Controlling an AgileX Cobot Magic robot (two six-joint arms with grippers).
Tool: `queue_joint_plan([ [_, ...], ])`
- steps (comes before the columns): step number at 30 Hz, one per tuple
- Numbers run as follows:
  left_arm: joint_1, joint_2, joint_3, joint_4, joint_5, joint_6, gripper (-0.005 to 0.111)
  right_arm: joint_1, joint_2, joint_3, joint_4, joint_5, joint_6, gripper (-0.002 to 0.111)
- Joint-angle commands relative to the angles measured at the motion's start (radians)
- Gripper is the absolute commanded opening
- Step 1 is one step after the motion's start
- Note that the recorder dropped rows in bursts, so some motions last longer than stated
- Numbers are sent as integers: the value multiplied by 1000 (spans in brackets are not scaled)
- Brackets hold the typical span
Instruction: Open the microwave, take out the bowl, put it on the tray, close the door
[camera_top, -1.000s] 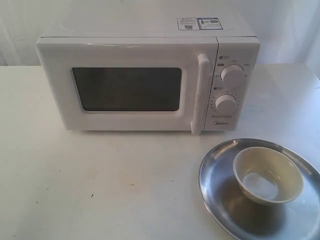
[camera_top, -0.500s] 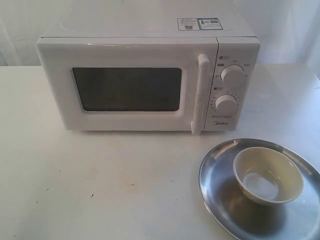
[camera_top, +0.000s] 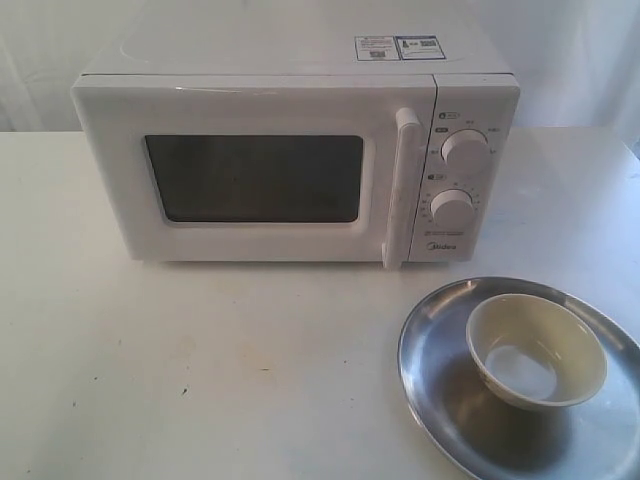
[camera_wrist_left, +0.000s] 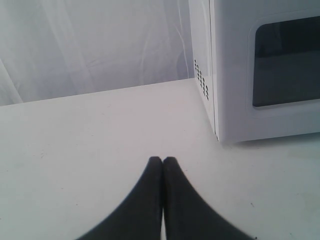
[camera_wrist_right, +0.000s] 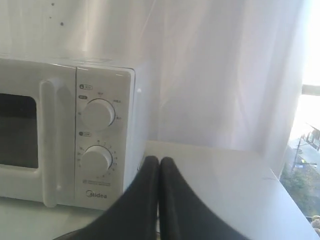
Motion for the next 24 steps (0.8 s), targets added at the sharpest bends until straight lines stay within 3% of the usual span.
queue_joint_plan([
  [1, -4, -2, -3, -8, -4, 0, 0, -27, -7, 6, 21, 8, -8, 0],
  [24, -4, -2, -3, -8, -4, 0, 0, -27, -7, 6, 85, 21, -21, 0],
])
